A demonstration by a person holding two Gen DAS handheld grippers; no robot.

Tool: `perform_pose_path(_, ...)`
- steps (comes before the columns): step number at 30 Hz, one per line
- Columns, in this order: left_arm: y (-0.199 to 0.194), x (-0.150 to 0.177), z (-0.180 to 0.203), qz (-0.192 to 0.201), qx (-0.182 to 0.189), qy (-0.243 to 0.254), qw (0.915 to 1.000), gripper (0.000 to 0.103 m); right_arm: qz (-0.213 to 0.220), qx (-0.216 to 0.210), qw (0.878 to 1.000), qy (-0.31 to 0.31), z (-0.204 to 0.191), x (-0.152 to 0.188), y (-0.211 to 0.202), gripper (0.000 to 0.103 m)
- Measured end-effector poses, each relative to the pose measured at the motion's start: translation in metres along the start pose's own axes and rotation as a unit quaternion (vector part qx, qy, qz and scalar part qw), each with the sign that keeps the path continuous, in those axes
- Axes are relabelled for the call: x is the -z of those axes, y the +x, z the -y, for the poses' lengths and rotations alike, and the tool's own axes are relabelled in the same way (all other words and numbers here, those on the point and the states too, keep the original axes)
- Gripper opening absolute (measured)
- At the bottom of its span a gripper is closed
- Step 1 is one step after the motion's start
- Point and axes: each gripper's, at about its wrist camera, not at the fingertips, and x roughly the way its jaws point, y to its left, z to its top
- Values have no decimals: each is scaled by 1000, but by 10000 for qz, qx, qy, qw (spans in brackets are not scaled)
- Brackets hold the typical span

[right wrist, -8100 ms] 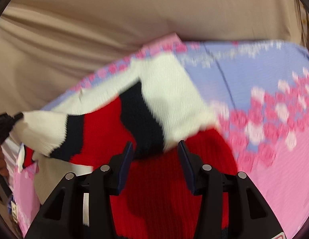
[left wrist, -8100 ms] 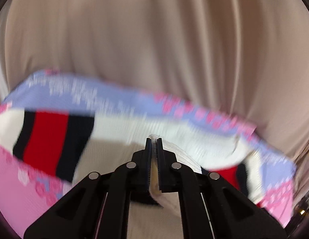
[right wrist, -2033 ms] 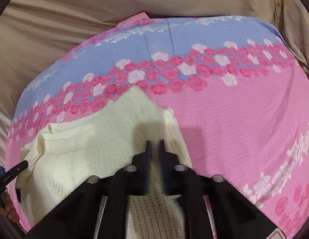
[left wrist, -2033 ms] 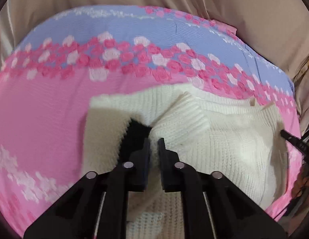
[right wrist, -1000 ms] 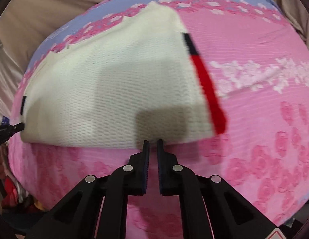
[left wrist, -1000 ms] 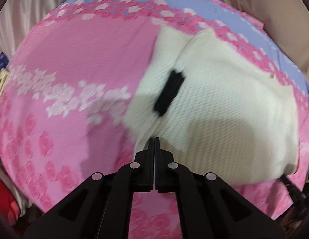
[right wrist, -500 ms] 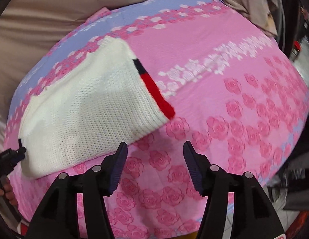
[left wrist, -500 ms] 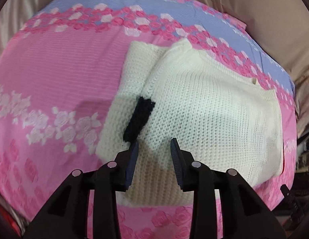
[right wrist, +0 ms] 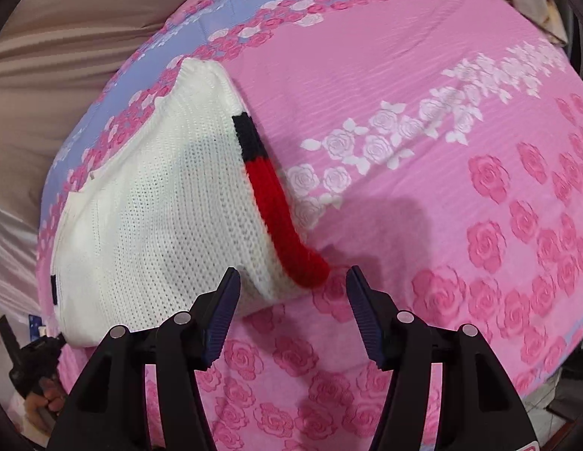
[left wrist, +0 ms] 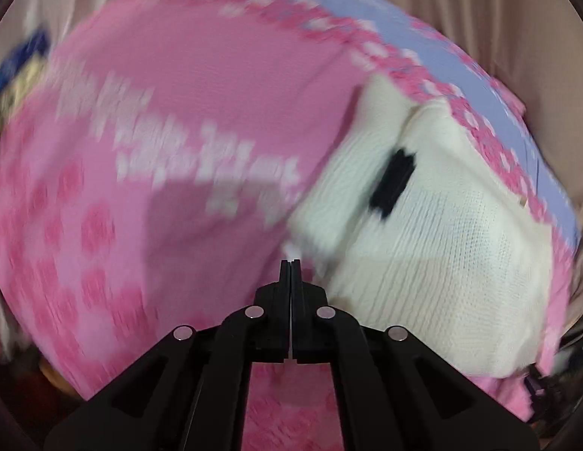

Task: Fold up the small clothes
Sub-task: 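Grasp the folded sweater edge with both grippers and fold it over again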

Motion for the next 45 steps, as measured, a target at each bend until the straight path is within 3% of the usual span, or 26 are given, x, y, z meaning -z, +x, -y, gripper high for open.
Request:
perform_pose_path(3,-9,19,-10,93,496,-523,9974,0,-198,-134,9997,-23,1,-5,11,60)
perform_pose_path(4,-9,23,-10,96,568,-553,9968,4,-225,-200,9995,16,1,-5,13,60)
perform_pose_path(6,-6,23,-7,107,440,-547,9975,24,-266,-360,9988,196,1,-1,17,62)
perform_pose_path(8,-5,17,-6,169,473,-629,9968,50,-368,-455,9975,395,2,3,24,64)
perform_pose_path(9,-3,14,-3,111,606,-617,9962,52,-314,-465,9974,442,1,5,24,68)
perform_pose_path(12,-5,7,14,-68,984,-214,9949,52,-333,-431,9978,388,-10,4,27,71)
perform_pose_path(13,-8,7,19,1,1012,-23,9949,58,-359,-485,9974,383,-13,4,27,71)
perform_pose_path(14,-10,8,21,71,999,95,9949,73,-376,-522,9972,391,-17,4,28,71)
perform_pose_path(16,-7,10,25,172,879,286,9956,80,-398,-534,9971,376,-22,5,33,71)
perform_pose_path(18,5,10,26,-103,870,203,9960,78,-351,-457,9978,341,-26,4,34,71)
perform_pose_path(20,3,11,25,-101,1005,17,9949,73,-343,-486,9976,342,-27,1,34,63)
perform_pose_path(21,3,9,27,-62,961,137,9953,66,-337,-529,9975,315,-28,-1,34,42)
perform_pose_path(22,7,8,28,-161,875,258,9957,35,-364,-515,9977,267,-29,-2,35,17)
perform_pose_path(23,13,6,28,-342,770,348,9958,10,-343,-509,9978,255,-28,-4,33,12)
perform_pose_path(26,5,2,14,-406,880,35,9953,8,-61,-374,9993,48,-31,-5,12,9)
perform_pose_path(30,-27,15,0,-447,905,258,9946,8,64,-130,9979,-625,-36,9,-22,8)
perform_pose_path(34,-36,53,-21,-913,742,462,9920,8,-331,302,9934,-1052,-15,50,-35,8)
perform_pose_path(38,-25,94,-39,-1350,487,538,9882,10,-897,637,9873,-1147,12,83,-16,10)
perform_pose_path(40,-33,90,-41,-1168,585,433,9905,14,-960,624,9878,-1052,18,81,-15,21)
perform_pose_path(43,-65,66,-26,-386,531,765,9949,17,-628,714,9899,-1050,14,63,-38,39)
perform_pose_path(45,-85,45,-11,160,531,1065,9928,35,-147,828,9902,-1112,10,46,-54,50)
